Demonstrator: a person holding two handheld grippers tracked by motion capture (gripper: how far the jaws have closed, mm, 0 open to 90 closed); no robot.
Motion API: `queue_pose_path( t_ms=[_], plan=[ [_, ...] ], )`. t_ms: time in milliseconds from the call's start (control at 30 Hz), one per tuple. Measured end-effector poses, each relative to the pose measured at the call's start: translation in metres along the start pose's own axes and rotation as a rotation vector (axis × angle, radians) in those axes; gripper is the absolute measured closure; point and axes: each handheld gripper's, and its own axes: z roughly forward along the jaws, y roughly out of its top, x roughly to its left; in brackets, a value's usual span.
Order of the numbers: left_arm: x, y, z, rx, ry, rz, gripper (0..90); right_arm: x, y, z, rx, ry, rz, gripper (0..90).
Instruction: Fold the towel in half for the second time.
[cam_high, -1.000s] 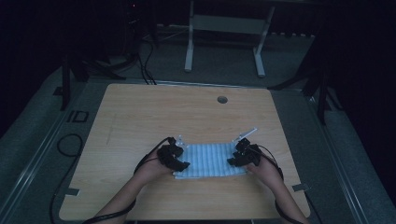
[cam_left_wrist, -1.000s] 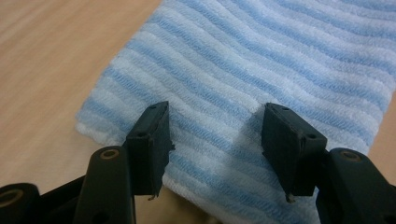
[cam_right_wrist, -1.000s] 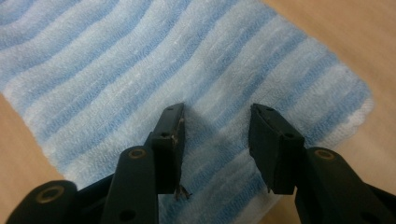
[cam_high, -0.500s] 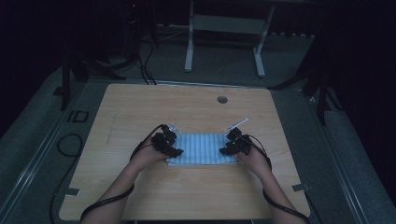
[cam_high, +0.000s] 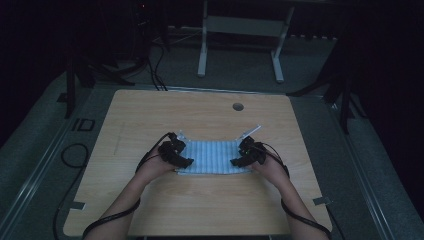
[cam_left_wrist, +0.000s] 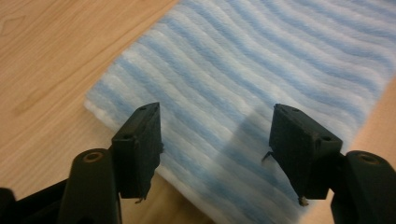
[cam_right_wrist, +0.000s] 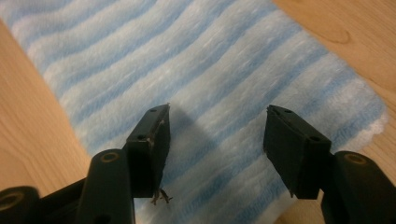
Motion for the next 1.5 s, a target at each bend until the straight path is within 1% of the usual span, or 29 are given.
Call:
queue_pose_path(
  t_ms=[33, 67, 100, 133, 200, 233, 300, 333, 400, 533, 600, 667, 700, 733, 800, 833, 867, 900, 933, 967, 1000, 1100, 1133, 1167, 1267, 1333, 1400, 1467, 1500],
  plan=[
    [-0.001, -0.002, -0.002, -0.01, -0.013, -0.005, 29.7, 0.001, 0.0, -0.001, -0.003, 0.009, -0.001, 36.1],
    [-0.002, -0.003, -0.004, -0.021, -0.02, -0.015, 28.1, 0.001, 0.0, -0.003, -0.014, 0.017, 0.002, 32.8],
    [-0.002, -0.005, -0.006, -0.032, -0.027, -0.023, 27.9, 0.001, -0.001, -0.005, -0.03, 0.024, 0.009, 30.5],
    [-0.003, -0.006, -0.008, -0.042, -0.03, -0.029, 25.8, 0.001, -0.001, -0.007, -0.043, 0.035, 0.018, 28.9],
    [-0.006, -0.01, -0.011, -0.07, -0.027, -0.032, 23.0, 0.002, -0.002, -0.01, -0.071, 0.051, 0.031, 21.8],
    [-0.008, -0.011, -0.012, -0.08, -0.017, -0.036, 18.4, 0.003, -0.002, -0.012, -0.082, 0.05, 0.034, 19.1],
    [-0.011, -0.015, -0.014, -0.092, 0.004, -0.03, 14.0, 0.004, -0.005, -0.013, -0.092, 0.05, 0.028, 17.4],
    [-0.012, -0.017, -0.014, -0.096, 0.001, -0.029, 13.9, 0.004, -0.007, -0.014, -0.1, 0.046, 0.025, 16.1],
    [-0.014, -0.021, -0.015, -0.098, 0.012, -0.037, 12.7, 0.003, -0.009, -0.014, -0.116, 0.037, 0.033, 15.6],
    [-0.012, -0.026, -0.015, -0.12, 0.027, -0.065, 8.6, 0.001, -0.015, -0.015, -0.165, 0.024, 0.052, 15.3],
    [-0.011, -0.03, -0.017, -0.143, 0.03, -0.086, 8.5, 0.001, -0.017, -0.015, -0.182, 0.033, 0.054, 14.0],
    [-0.011, -0.032, -0.017, -0.149, 0.029, -0.092, 8.5, 0.001, -0.018, -0.015, -0.193, 0.038, 0.053, 14.0],
    [-0.009, -0.037, -0.019, -0.177, 0.03, -0.12, 8.5, 0.001, -0.019, -0.015, -0.197, 0.041, 0.054, 14.0],
    [-0.008, -0.039, -0.02, -0.181, 0.03, -0.126, 8.5, 0.001, -0.022, -0.014, -0.206, 0.044, 0.054, 13.9],
    [-0.005, -0.044, -0.021, -0.192, 0.029, -0.154, 8.5, 0.001, -0.025, -0.014, -0.215, 0.04, 0.048, 13.9],
    [-0.004, -0.047, -0.022, -0.196, 0.03, -0.168, 8.5, 0.0, -0.027, -0.015, -0.222, 0.043, 0.053, 13.9],
    [-0.003, -0.05, -0.023, -0.202, 0.045, -0.17, 8.5, 0.0, -0.029, -0.015, -0.228, 0.044, 0.054, 13.9],
    [-0.003, -0.05, -0.023, -0.202, 0.045, -0.17, 8.5, 0.0, -0.029, -0.015, -0.228, 0.044, 0.054, 13.9],
    [-0.002, -0.057, -0.026, -0.205, 0.065, -0.173, 8.5, -0.001, -0.03, -0.016, -0.23, 0.043, 0.058, 13.9],
    [-0.001, -0.061, -0.027, -0.211, 0.078, -0.172, 8.5, -0.002, -0.035, -0.018, -0.249, 0.031, 0.056, 13.9],
    [-0.001, -0.064, -0.029, -0.216, 0.088, -0.171, 8.5, -0.003, -0.037, -0.018, -0.256, 0.031, 0.055, 13.9],
    [0.001, -0.075, -0.032, -0.218, 0.103, -0.182, 8.6, -0.006, -0.044, -0.021, -0.262, 0.018, 0.065, 13.7],
    [0.001, -0.075, -0.032, -0.218, 0.103, -0.182, 8.5, -0.007, -0.046, -0.022, -0.26, 0.019, 0.066, 13.7],
    [0.001, -0.081, -0.035, -0.226, 0.118, -0.191, 8.5, -0.007, -0.049, -0.023, -0.256, 0.02, 0.071, 13.8],
    [0.0, -0.093, -0.039, -0.23, 0.165, -0.183, 8.6, -0.011, -0.057, -0.025, -0.247, 0.019, 0.074, 13.8],
    [0.001, -0.1, -0.042, -0.229, 0.162, -0.197, 8.5, -0.013, -0.062, -0.027, -0.243, 0.005, 0.08, 13.7],
    [0.002, -0.107, -0.044, -0.23, 0.171, -0.207, 8.5, -0.014, -0.067, -0.029, -0.247, -0.002, 0.09, 13.6],
    [0.003, -0.114, -0.046, -0.23, 0.166, -0.225, 8.5, -0.016, -0.073, -0.031, -0.258, -0.021, 0.093, 13.2],
    [0.004, -0.118, -0.047, -0.236, 0.168, -0.233, 8.6, -0.018, -0.077, -0.032, -0.268, -0.024, 0.102, 13.2]
  ],
)
